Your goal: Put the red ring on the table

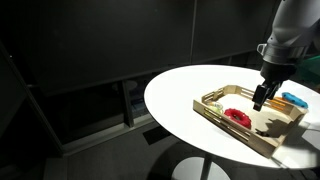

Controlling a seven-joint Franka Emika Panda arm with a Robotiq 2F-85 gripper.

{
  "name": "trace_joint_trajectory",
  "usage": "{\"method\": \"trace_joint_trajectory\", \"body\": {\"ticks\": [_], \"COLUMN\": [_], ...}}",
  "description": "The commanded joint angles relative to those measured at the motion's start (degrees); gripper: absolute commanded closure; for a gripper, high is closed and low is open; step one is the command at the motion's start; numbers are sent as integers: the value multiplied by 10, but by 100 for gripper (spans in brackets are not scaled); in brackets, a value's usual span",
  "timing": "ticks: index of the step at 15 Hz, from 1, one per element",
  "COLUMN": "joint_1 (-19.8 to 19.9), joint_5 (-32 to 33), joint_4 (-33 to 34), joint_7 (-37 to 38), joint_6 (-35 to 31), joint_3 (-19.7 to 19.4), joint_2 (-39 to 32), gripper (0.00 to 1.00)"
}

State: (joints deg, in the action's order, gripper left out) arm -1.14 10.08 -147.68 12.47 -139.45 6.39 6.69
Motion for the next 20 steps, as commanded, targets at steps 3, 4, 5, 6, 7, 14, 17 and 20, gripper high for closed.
{"method": "trace_joint_trajectory", "body": {"ticks": [3,4,5,6,7,14,17,20], "joint_1": [-2,-3,-5,-7,-9,-28,-37,-43], "joint_5": [42,45,47,51,52,54,45,31], "joint_4": [27,34,41,49,59,108,120,128], "joint_7": [32,33,33,35,35,36,32,27], "joint_6": [-18,-18,-18,-18,-17,-17,-20,-24], "joint_3": [-7,-8,-10,-11,-12,-20,-21,-22], "joint_2": [-55,-64,-73,-81,-90,-140,-158,-169], "gripper": [0,0,0,0,0,0,0,27]}}
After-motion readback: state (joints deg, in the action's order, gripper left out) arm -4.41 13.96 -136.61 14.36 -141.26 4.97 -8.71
